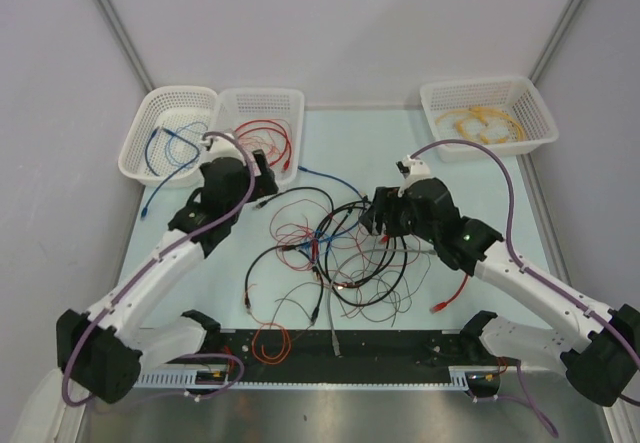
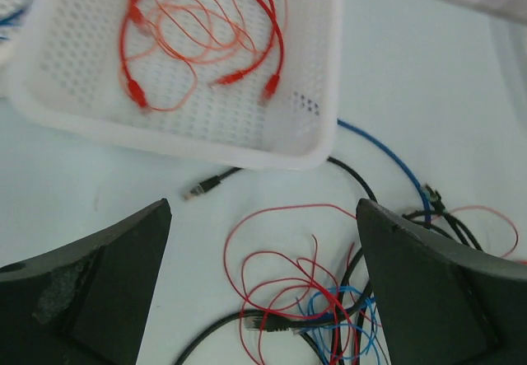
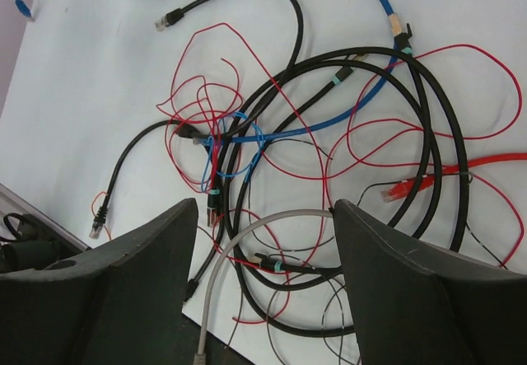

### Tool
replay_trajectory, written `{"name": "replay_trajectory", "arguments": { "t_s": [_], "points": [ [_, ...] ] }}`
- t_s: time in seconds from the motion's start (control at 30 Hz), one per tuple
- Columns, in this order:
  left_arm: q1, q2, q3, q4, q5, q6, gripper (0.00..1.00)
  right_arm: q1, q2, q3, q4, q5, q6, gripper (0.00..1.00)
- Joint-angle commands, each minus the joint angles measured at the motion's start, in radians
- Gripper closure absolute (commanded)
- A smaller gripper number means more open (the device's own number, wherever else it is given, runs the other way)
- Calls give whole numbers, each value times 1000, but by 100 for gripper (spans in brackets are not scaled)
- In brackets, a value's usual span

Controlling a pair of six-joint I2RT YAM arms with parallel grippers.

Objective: Untangle the cables

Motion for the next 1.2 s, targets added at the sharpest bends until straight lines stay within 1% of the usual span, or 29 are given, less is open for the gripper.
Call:
{"name": "replay_trajectory", "arguments": {
  "t_s": [0.0,0.03,0.1,0.13,0.2,0.23,0.33,0.4,0.47,0.5,0.57,0.6,0.63,0.67,0.77,0.8,0.87,0.97,1.07,1.17],
  "points": [
    [67,-115,46,-102,-166,4,0,27,-7,-6,54,28,0,28],
    [131,-107,48,-126,-126,-14,0,32,-4,-7,57,26,2,28],
    [207,-83,48,-202,-76,-49,0,42,-5,-12,61,29,7,28],
    [291,-49,43,-222,-28,-86,0,45,-4,-12,61,32,8,28],
    [377,-3,36,-291,-20,-134,0,53,-13,-13,60,37,10,28],
    [455,44,31,-304,-9,-167,1,53,-16,-16,58,40,8,28],
    [595,106,13,-315,29,-235,0,55,-22,-21,57,41,7,28],
    [639,132,-15,-264,26,-252,0,55,-22,-26,60,40,7,28],
    [647,158,-17,-236,-21,-255,0,56,-20,-33,69,32,13,28],
    [652,176,-1,-226,-55,-255,0,58,-20,-35,71,26,14,28],
    [689,206,28,-228,-40,-295,0,58,-16,-41,74,12,11,29],
    [721,226,29,-230,-13,-322,1,58,-13,-42,75,14,10,28],
    [733,227,29,-230,3,-404,0,58,-10,-41,74,8,8,28],
    [745,224,14,-222,20,-443,0,58,-1,-42,77,5,8,28],
    [770,188,-50,-140,46,-574,0,58,6,-42,77,2,8,29],
    [787,165,-72,-73,53,-600,0,59,6,-42,77,3,11,28],
    [802,149,-127,7,55,-690,0,59,7,-42,72,5,14,29],
    [836,140,-187,83,52,-796,1,59,7,-44,57,14,8,29],
    [851,170,-248,240,61,-891,0,59,13,-42,49,22,1,29],
    [862,232,-303,348,89,-986,0,58,24,-44,49,12,-6,29]
  ]
}}
